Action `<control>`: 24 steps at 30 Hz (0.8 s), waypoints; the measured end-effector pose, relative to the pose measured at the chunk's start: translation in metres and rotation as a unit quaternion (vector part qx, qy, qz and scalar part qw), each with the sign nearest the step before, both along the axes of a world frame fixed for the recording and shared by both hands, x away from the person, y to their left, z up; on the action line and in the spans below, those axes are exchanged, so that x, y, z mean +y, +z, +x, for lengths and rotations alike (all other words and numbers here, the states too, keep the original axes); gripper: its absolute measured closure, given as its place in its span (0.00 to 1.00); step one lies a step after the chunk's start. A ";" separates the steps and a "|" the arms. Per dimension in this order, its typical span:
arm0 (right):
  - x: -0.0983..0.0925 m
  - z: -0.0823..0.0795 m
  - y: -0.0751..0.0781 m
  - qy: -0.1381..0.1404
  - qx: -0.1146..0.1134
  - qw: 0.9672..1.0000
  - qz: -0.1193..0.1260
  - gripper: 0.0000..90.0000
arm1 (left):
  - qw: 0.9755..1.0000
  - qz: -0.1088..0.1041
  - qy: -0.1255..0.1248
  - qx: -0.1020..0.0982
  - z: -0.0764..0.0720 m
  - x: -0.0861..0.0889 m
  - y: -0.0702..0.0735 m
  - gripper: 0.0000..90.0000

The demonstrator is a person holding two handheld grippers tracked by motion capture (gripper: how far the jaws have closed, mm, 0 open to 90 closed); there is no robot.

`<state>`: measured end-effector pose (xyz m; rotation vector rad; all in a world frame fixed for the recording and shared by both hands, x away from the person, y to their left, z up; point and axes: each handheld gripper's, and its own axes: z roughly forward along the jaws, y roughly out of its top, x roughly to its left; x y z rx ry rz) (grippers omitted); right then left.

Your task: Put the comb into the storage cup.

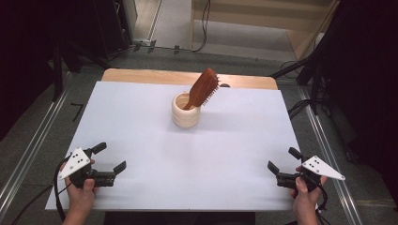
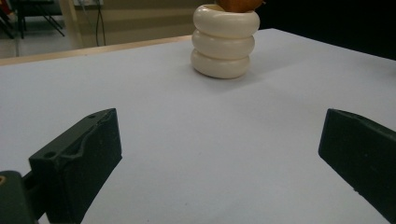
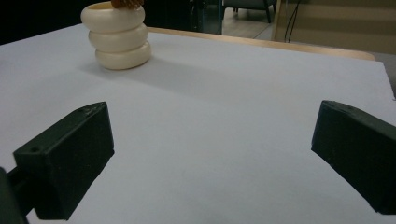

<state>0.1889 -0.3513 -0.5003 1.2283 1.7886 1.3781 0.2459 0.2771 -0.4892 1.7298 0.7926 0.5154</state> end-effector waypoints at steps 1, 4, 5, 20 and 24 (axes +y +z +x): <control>-0.002 -0.001 0.000 0.000 0.001 1.000 -0.003 0.00 | 1.000 0.000 0.001 0.000 0.000 0.000 0.000 0.00; -0.006 -0.003 -0.001 -0.006 -0.001 1.000 -0.008 0.00 | 1.000 -0.002 0.003 0.000 0.000 0.000 0.000 0.00; -0.008 -0.005 -0.001 -0.014 -0.005 1.000 -0.006 0.00 | 1.000 -0.002 0.003 0.001 0.000 0.001 0.000 0.00; -0.024 -0.006 -0.014 -0.015 -0.011 1.000 0.009 0.00 | 1.000 -0.004 0.008 0.000 0.001 0.002 0.000 0.00; -0.023 -0.005 -0.014 -0.011 -0.005 1.000 0.010 0.00 | 1.000 -0.003 0.007 0.000 0.001 0.002 0.000 0.00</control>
